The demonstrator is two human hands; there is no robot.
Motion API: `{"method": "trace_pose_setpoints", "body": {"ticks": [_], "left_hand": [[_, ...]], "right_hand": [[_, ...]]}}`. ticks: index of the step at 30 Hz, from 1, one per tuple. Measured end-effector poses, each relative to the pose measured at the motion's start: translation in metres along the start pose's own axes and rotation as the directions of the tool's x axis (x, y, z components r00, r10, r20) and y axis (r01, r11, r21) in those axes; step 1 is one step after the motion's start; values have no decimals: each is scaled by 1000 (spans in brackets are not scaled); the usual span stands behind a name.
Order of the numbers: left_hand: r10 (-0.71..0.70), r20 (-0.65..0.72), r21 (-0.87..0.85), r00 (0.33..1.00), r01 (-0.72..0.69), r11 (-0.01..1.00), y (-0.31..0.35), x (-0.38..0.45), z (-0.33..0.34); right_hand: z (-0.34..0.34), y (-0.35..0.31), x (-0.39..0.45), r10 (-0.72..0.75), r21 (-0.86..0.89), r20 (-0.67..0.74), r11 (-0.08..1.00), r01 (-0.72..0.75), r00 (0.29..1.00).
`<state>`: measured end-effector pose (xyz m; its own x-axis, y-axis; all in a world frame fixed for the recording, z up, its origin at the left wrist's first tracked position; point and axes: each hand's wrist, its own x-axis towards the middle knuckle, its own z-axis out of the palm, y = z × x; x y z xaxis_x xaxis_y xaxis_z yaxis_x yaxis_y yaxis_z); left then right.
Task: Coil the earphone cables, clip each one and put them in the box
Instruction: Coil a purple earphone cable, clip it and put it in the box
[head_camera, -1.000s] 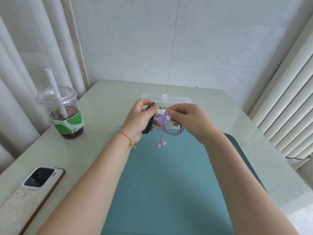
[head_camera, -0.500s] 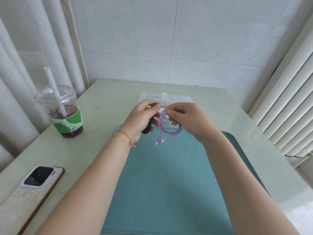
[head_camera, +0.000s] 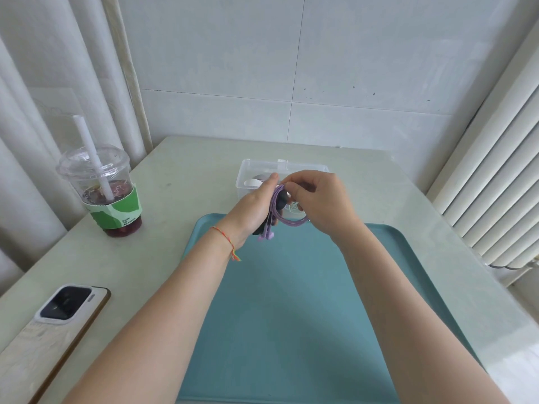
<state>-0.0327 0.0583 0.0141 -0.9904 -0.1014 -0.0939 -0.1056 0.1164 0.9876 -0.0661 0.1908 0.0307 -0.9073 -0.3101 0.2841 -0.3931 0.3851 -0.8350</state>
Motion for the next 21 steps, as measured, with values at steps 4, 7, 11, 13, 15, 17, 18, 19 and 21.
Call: {"method": "trace_pose_setpoints", "body": {"ticks": [4,7,11,13,15,17,18,19,21], "left_hand": [[17,18,105,1000,-19,994,2,-2,2],[100,8,257,995,-99,961,-1,2,4],[185,-36,278,982,-168,946,-8,4,6],[237,-22,353,971,-214,911,-10,3,6],[284,37,451,958,-270,851,-10,-1,6],[263,38,407,964,-255,877,-7,-3,8],[249,16,344,968,-239,908,-6,-4,8],[242,3,280,970,-233,931,-4,-5,8],[234,8,128,972,-233,964,-3,-7,9]], "right_hand": [[-4,1,2,-5,-109,4,994,6,1000],[-7,0,2,-18,-222,36,975,26,999],[-11,-4,1,8,-283,73,959,13,997],[-14,-3,1,76,-265,110,963,-44,991],[-19,-2,2,153,-239,140,964,-117,978],[-25,0,2,205,-168,157,969,-179,966],[-27,0,2,213,-124,162,973,-194,963],[-28,0,2,209,-84,164,977,-198,964],[-26,-1,1,187,-21,161,982,-186,969]]}}
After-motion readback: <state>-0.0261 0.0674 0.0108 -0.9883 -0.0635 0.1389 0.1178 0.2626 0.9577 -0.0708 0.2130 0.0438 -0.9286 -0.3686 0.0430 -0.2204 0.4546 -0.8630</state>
